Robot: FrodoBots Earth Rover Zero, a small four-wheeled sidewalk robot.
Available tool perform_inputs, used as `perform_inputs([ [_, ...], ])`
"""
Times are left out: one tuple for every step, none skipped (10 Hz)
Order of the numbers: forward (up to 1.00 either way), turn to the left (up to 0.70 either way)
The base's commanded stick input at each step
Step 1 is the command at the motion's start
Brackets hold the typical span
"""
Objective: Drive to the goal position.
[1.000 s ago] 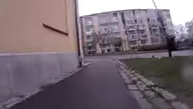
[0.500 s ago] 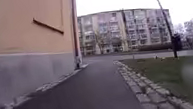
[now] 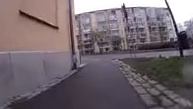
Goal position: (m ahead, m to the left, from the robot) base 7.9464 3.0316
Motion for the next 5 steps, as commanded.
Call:
perform_inputs([
  [1.00, 0.00],
  [1.00, 0.00],
  [1.00, 0.00],
  [1.00, 0.00],
  [1.00, 0.00],
])
